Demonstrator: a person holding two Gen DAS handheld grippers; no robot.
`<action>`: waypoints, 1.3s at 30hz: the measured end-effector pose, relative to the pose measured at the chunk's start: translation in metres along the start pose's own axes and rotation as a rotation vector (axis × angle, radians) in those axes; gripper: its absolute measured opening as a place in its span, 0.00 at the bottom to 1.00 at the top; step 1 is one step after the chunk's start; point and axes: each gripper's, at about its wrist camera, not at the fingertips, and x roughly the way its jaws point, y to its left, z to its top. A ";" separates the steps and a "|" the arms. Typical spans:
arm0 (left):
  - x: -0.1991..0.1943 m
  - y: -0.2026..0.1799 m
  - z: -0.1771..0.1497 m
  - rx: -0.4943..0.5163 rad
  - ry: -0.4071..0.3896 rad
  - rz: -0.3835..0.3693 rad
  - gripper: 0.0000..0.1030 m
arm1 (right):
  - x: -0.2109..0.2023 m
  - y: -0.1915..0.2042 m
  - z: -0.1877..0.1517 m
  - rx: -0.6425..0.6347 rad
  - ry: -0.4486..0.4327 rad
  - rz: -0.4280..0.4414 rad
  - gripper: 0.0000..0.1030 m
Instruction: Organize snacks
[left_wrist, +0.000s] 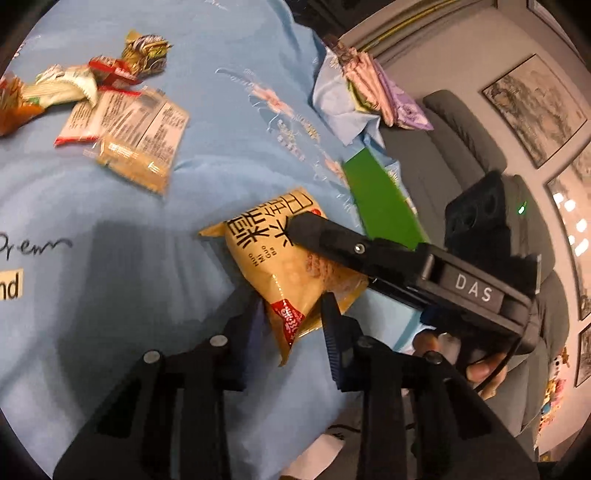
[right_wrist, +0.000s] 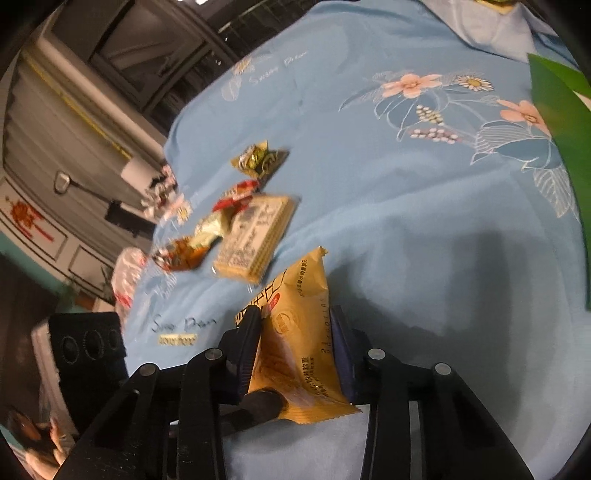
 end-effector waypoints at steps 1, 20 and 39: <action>-0.002 -0.004 0.002 0.011 -0.008 0.000 0.29 | -0.003 -0.002 0.001 0.013 -0.008 0.012 0.37; 0.126 -0.190 0.067 0.395 0.070 -0.075 0.27 | -0.173 -0.088 0.043 0.159 -0.494 -0.201 0.36; 0.109 -0.155 0.082 0.199 -0.192 0.158 1.00 | -0.202 -0.128 0.028 0.304 -0.613 -0.304 1.00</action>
